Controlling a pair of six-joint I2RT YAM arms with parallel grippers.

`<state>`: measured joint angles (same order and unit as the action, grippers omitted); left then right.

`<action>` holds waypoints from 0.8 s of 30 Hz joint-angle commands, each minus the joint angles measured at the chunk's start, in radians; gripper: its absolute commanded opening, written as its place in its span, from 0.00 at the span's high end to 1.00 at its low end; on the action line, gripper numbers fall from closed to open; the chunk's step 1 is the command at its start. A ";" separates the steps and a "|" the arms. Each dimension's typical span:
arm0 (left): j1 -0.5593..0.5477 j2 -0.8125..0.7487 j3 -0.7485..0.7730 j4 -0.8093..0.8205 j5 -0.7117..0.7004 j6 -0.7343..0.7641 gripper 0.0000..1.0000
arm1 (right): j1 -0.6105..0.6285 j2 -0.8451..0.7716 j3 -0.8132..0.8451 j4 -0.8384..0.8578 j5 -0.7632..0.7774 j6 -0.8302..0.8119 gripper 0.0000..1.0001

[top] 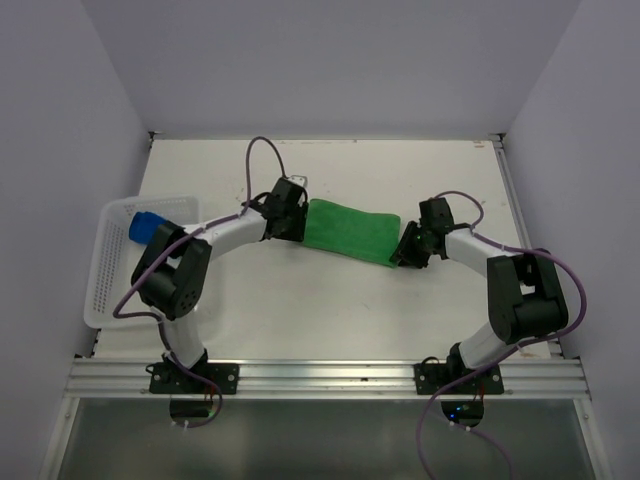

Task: Roll the towels
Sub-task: Fold the towel

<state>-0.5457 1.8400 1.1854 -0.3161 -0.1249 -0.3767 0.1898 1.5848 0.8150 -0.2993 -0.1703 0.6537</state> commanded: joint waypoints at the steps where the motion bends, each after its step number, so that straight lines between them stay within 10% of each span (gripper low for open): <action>1: 0.001 -0.117 0.016 0.017 -0.042 -0.050 0.50 | 0.000 0.000 0.006 0.029 -0.029 -0.009 0.66; 9: 0.000 -0.089 0.176 0.107 0.097 -0.025 0.47 | 0.002 -0.003 -0.034 0.092 -0.040 0.007 0.73; 17: -0.022 0.060 0.134 0.299 0.240 -0.042 0.73 | 0.002 -0.002 -0.033 0.078 -0.032 0.004 0.74; 24: -0.057 0.119 0.066 0.342 0.203 -0.071 0.76 | 0.002 0.014 -0.051 0.091 -0.050 0.003 0.74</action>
<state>-0.5926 1.9629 1.2758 -0.0631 0.0795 -0.4164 0.1898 1.5848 0.7822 -0.2329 -0.2039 0.6579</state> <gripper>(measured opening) 0.242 0.261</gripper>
